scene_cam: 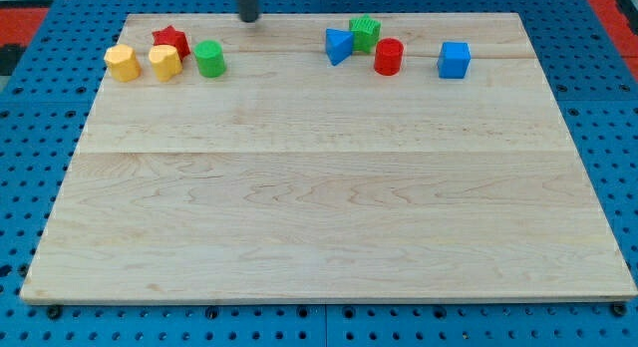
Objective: Slide the green star and blue triangle down a bit
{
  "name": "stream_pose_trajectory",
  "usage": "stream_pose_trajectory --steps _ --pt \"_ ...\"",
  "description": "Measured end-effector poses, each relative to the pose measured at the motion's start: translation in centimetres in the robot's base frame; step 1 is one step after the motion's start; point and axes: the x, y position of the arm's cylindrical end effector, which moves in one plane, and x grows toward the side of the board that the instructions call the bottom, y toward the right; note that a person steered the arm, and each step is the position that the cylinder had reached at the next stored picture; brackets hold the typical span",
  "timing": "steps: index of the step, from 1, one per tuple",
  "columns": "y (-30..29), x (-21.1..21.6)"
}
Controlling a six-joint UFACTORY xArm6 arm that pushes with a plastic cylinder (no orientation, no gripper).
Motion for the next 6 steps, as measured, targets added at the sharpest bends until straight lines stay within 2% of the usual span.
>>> stream_pose_trajectory --steps 1,2,3,4,5,6 --pt "8.4 -0.1" --pt "13.3 0.1" --pt "14.6 2.5" --pt "9.9 8.7" --pt "6.7 12.9" --pt "4.8 14.5"
